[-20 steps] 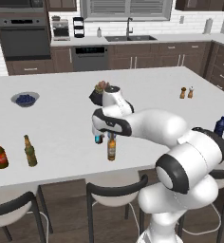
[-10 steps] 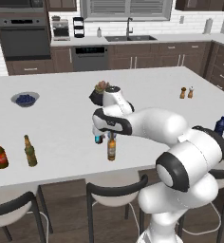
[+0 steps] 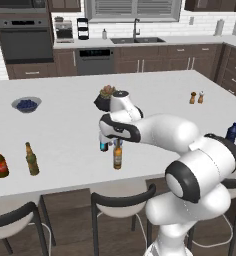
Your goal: Move the plastic bottles in the middle to the plastics group, and the glass bottles in the middle to the glass group.
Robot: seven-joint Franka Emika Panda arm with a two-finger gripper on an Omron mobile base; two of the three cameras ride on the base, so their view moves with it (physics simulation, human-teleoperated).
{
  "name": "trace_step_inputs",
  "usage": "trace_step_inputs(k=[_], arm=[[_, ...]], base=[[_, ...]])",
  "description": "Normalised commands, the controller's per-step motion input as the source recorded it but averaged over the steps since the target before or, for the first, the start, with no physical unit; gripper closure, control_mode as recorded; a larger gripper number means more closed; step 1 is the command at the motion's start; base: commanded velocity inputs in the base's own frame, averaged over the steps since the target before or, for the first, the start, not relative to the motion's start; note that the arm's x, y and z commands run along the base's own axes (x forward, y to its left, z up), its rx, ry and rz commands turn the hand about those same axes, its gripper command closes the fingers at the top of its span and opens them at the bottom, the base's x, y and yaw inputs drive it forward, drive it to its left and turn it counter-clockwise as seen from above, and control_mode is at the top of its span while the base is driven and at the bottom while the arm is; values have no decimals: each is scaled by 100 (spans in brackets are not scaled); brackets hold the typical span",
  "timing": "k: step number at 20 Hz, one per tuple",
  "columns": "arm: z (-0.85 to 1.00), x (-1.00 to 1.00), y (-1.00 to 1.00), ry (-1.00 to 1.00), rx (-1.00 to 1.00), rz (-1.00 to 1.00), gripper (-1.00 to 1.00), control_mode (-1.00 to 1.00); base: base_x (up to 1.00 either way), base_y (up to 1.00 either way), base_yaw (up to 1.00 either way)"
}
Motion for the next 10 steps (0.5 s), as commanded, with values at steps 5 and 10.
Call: trace_step_inputs(k=[5,10], arm=[[0,-2,-2,0,0,0,-100,-100],[-4,1,8,0,0,0,-100,-100]], base=[[0,0,0],[0,0,0]])
